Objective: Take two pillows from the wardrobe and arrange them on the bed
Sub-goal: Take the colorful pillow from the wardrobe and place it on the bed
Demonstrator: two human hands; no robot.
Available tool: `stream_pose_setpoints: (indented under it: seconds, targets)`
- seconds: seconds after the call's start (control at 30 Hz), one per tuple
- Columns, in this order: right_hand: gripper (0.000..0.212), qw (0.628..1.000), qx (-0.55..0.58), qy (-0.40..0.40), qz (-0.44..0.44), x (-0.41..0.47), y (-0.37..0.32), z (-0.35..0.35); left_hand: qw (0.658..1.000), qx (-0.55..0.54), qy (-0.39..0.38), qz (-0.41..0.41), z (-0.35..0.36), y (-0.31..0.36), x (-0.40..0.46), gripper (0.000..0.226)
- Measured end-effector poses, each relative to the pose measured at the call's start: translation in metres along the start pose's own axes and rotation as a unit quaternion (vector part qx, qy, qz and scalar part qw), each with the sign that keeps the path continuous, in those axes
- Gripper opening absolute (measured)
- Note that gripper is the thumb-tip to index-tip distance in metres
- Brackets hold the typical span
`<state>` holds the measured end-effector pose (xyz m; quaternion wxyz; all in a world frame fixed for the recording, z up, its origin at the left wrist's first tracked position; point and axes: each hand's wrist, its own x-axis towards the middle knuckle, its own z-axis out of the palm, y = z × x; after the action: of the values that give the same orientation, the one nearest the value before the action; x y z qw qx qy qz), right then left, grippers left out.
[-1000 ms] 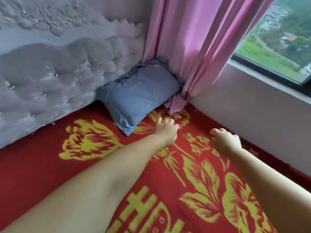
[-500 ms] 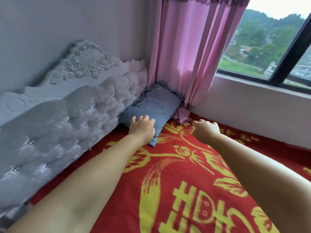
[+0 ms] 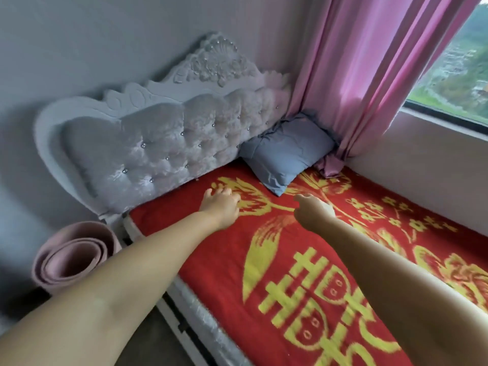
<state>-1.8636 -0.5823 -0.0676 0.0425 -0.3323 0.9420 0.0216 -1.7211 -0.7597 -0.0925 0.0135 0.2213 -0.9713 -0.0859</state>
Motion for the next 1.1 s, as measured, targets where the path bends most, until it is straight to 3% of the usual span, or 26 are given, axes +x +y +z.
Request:
stream_pose_setpoints:
  seconds: [0.2, 0.5, 0.63, 0.7, 0.93, 1.1]
  targets:
    - [0.04, 0.992, 0.015, -0.049, -0.118, -0.105, -0.084, 0.049, 0.993, -0.006, -0.017, -0.113, 0.018, -0.04, -0.157, 0.035]
    - [0.043, 0.965, -0.01, -0.069, -0.252, -0.2, -0.22, 0.046, 0.971, -0.096, 0.024, -0.219, 0.006, -0.109, -0.345, 0.031]
    - [0.041, 0.9, -0.089, -0.205, -0.374, -0.254, -0.311, 0.057, 0.962, -0.073, 0.028, -0.262, 0.001, -0.16, -0.442, 0.033]
    - [0.039, 0.877, -0.113, -0.232, -0.405, -0.285, -0.364, 0.07, 0.956, -0.059, 0.017, -0.288, -0.001, -0.196, -0.495, 0.033]
    - [0.043, 0.845, -0.056, -0.206, -0.491, -0.388, -0.532, 0.104, 0.912, -0.014, -0.003, -0.409, -0.017, -0.327, -0.666, 0.031]
    - [0.043, 0.831, -0.057, -0.205, -0.515, -0.405, -0.599, 0.11, 0.893, -0.017, -0.014, -0.45, -0.008, -0.376, -0.7, 0.032]
